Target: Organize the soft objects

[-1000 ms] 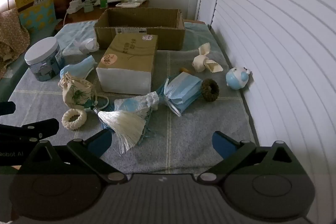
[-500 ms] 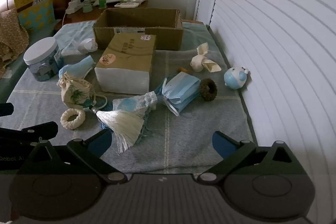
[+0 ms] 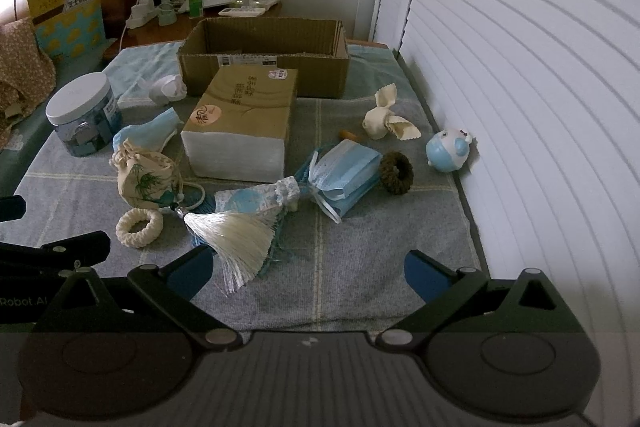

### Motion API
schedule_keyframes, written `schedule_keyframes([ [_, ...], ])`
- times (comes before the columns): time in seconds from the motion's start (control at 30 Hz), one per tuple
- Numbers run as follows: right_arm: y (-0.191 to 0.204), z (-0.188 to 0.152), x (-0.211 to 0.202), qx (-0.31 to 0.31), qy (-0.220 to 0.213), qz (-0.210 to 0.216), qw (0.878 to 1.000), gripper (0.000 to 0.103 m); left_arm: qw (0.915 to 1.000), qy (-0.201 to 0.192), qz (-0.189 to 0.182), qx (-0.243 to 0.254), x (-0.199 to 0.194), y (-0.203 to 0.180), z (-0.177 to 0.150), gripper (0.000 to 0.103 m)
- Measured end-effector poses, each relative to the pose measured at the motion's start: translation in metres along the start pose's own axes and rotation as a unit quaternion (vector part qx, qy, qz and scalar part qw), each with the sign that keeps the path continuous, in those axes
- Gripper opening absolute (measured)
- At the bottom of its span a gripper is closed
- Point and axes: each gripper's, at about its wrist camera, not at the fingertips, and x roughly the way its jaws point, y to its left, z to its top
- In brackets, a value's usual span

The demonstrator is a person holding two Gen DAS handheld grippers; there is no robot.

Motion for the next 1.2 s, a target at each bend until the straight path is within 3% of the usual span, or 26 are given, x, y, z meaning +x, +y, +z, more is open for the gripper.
schedule_keyframes([
  [1.2,-0.002,0.0029,-0.0004,0.001,-0.006,-0.003,1.0,0.103,0.9999,-0.007,-0.003,0.008,0.0013,-0.0025,0.0041,0.102],
])
